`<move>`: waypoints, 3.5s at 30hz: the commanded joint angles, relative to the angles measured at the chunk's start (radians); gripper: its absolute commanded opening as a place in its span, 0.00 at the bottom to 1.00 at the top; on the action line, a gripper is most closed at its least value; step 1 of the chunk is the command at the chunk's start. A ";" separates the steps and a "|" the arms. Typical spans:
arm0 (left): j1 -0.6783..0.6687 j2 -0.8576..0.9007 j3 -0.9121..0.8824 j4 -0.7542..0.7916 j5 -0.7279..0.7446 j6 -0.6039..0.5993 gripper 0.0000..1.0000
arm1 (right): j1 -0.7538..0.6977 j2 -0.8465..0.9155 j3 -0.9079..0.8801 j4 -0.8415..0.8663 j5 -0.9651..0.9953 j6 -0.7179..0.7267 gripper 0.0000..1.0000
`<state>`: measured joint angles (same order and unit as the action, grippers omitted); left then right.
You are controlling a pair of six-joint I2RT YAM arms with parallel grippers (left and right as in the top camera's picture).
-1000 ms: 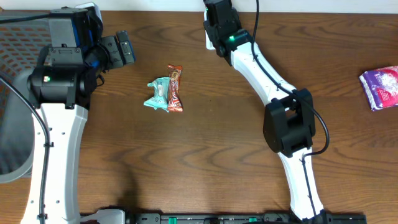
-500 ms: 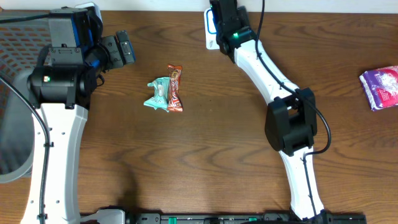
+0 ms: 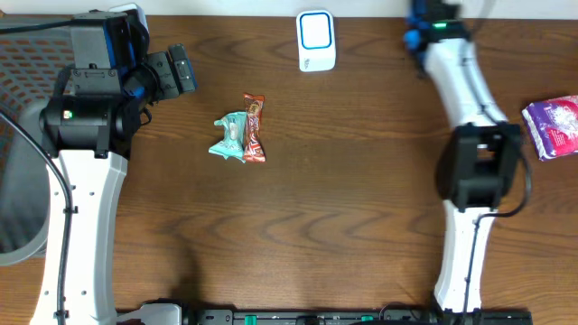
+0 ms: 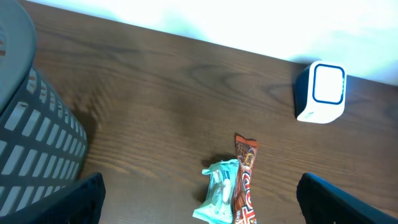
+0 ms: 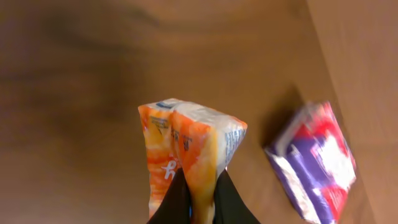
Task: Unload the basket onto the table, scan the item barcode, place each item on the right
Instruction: 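Carry the orange packet right and drop it near the pink package, then reach the right gripper to the brown candy bar and grasp it, then lift the candy bar and hold it before the scanner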
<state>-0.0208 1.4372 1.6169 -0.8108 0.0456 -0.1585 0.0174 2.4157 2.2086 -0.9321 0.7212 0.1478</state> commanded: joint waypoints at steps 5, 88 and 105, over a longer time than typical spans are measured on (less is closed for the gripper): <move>0.003 0.006 0.010 0.000 -0.013 -0.004 0.98 | -0.195 0.012 0.009 -0.060 -0.087 0.095 0.12; 0.003 0.006 0.010 0.000 -0.013 -0.004 0.98 | 0.713 0.025 -0.247 0.190 -0.592 0.267 0.57; 0.003 0.006 0.010 0.000 -0.013 -0.004 0.98 | 0.614 -0.018 -0.138 0.065 -0.613 0.256 0.01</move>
<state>-0.0208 1.4372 1.6169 -0.8108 0.0456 -0.1585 0.6651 2.4287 2.0159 -0.8402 0.1188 0.4088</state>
